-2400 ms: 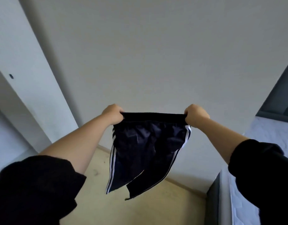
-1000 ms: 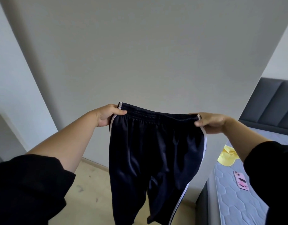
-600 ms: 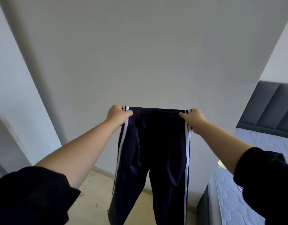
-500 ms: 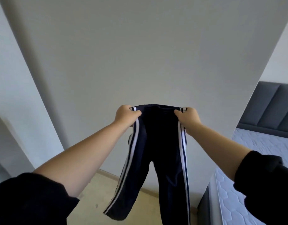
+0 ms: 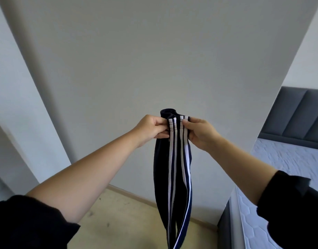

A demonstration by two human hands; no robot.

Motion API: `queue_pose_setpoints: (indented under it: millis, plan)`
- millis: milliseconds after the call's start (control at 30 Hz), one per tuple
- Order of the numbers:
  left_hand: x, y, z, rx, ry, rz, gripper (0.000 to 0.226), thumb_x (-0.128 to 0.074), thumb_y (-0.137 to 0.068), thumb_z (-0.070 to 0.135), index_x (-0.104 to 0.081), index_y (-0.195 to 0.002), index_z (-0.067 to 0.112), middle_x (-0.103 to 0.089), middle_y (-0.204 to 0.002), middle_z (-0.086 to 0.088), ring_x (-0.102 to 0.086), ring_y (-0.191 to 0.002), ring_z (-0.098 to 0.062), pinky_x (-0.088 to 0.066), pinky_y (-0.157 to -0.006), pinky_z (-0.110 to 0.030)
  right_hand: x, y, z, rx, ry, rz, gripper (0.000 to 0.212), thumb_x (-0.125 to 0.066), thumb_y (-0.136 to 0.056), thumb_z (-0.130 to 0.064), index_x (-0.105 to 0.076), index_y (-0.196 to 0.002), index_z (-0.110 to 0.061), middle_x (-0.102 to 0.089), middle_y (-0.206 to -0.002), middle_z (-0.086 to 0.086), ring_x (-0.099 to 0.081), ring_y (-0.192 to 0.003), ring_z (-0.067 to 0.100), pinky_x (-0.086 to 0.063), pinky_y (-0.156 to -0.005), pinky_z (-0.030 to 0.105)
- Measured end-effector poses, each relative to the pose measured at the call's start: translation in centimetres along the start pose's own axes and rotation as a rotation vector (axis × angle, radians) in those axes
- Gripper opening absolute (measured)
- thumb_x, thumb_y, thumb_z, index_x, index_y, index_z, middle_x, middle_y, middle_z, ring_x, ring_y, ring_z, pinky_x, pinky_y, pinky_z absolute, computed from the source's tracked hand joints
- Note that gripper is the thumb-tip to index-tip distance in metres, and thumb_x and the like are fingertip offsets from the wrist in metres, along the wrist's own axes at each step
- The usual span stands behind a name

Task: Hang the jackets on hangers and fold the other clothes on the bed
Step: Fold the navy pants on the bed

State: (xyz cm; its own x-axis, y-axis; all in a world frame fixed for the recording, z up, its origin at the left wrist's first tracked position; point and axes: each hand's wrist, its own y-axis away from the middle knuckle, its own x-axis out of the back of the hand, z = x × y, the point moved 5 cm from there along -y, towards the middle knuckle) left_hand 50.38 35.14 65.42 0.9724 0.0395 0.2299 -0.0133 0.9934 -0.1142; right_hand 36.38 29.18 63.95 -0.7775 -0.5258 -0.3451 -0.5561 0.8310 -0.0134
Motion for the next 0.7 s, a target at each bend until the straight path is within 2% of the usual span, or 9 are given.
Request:
queue_pose_setpoints:
  millis: [100, 167, 233, 267, 333, 400, 500, 567, 700]
  plan:
    - [0.9, 0.1, 0.7, -0.130, -0.168, 0.177, 0.020, -0.065, -0.086, 0.002, -0.072, -0.073, 0.016, -0.069, -0.062, 0.010, -0.067, -0.061, -0.001, -0.050, -0.059, -0.014, -1.2, 0.6, 0.2, -0.005, 0.025, -0.138, 0.030, -0.037, -0.101, -0.004, -0.055, -0.119, 0.011, -0.070, -0.100, 0.018, -0.070, -0.090, 0.026, -0.057, -0.079, 0.032]
    - [1.5, 0.1, 1.2, -0.230, -0.419, 0.316, 0.024, -0.073, -0.078, 0.009, -0.064, -0.060, 0.022, -0.059, -0.055, 0.013, -0.054, -0.053, 0.003, -0.039, -0.057, -0.013, -1.5, 1.0, 0.3, -0.002, 0.049, -0.202, 0.029, -0.035, -0.102, -0.005, -0.059, -0.114, 0.008, -0.071, -0.099, 0.016, -0.069, -0.091, 0.024, -0.056, -0.077, 0.030]
    - [2.1, 0.2, 1.6, -0.309, -0.589, 0.446, 0.019, -0.082, -0.068, 0.020, -0.064, -0.075, 0.019, -0.057, -0.079, 0.010, -0.051, -0.072, -0.003, -0.038, -0.067, -0.019, -1.3, 1.3, 0.6, -0.017, 0.051, -0.229, 0.030, -0.033, -0.102, -0.006, -0.060, -0.108, 0.004, -0.072, -0.095, 0.013, -0.070, -0.089, 0.021, -0.056, -0.075, 0.028]
    - [2.4, 0.0, 1.5, -0.285, -0.625, 0.453, 0.035, -0.084, -0.065, 0.026, -0.063, -0.092, 0.017, -0.055, -0.096, 0.004, -0.051, -0.087, -0.007, -0.039, -0.077, -0.021, -1.2, 1.5, 0.7, -0.029, 0.050, -0.244, 0.030, -0.032, -0.103, -0.006, -0.061, -0.108, 0.003, -0.072, -0.095, 0.012, -0.070, -0.089, 0.021, -0.056, -0.075, 0.028]
    - [2.8, -0.6, 0.4, -0.120, -0.582, 0.327, 0.072, -0.083, -0.064, 0.042, -0.051, -0.124, 0.021, -0.046, -0.121, 0.005, -0.044, -0.112, -0.009, -0.037, -0.093, -0.025, -0.8, 1.8, 0.7, -0.043, 0.052, -0.278, 0.032, -0.030, -0.103, -0.007, -0.060, -0.108, 0.002, -0.072, -0.096, 0.012, -0.070, -0.090, 0.021, -0.056, -0.077, 0.028]
    - [2.5, -0.8, -0.7, 0.063, -0.495, 0.182, 0.076, -0.079, -0.066, 0.054, -0.048, -0.130, 0.027, -0.047, -0.122, 0.011, -0.045, -0.113, -0.007, -0.037, -0.090, -0.024, -0.8, 2.0, 0.6, -0.054, 0.050, -0.308, 0.032, -0.030, -0.103, -0.008, -0.060, -0.109, 0.001, -0.072, -0.096, 0.011, -0.070, -0.090, 0.021, -0.056, -0.077, 0.028]
    - [2.5, -1.1, -1.5, 0.112, -0.441, 0.215, 0.045, -0.078, -0.066, 0.052, -0.067, -0.092, 0.017, -0.064, -0.088, 0.008, -0.059, -0.081, -0.009, -0.042, -0.066, -0.022, -0.5, 1.8, 1.0, -0.051, 0.089, -0.229, 0.029, -0.033, -0.103, -0.009, -0.061, -0.107, 0.001, -0.071, -0.095, 0.012, -0.070, -0.085, 0.018, -0.056, -0.074, 0.026]
    - [2.5, -1.4, -1.6, 0.079, -0.467, 0.294, 0.048, -0.078, -0.062, 0.052, -0.061, -0.071, 0.007, -0.054, -0.066, 0.001, -0.050, -0.062, -0.013, -0.037, -0.058, -0.025, 0.0, 1.6, 1.5, -0.047, 0.136, -0.130, 0.031, -0.035, -0.104, -0.015, -0.062, -0.106, 0.002, -0.068, -0.098, 0.015, -0.069, -0.084, 0.019, -0.056, -0.073, 0.026]
    - [1.6, -1.3, -1.0, 0.058, -0.593, 0.440, 0.042, -0.073, -0.055, 0.053, -0.050, -0.060, 0.018, -0.044, -0.057, 0.004, -0.042, -0.053, -0.015, -0.032, -0.051, -0.026, -0.3, 1.8, 2.3, -0.060, 0.311, -0.116, 0.035, -0.050, -0.098, -0.032, -0.060, -0.115, -0.004, -0.069, -0.100, 0.008, -0.068, -0.090, 0.019, -0.056, -0.076, 0.033]
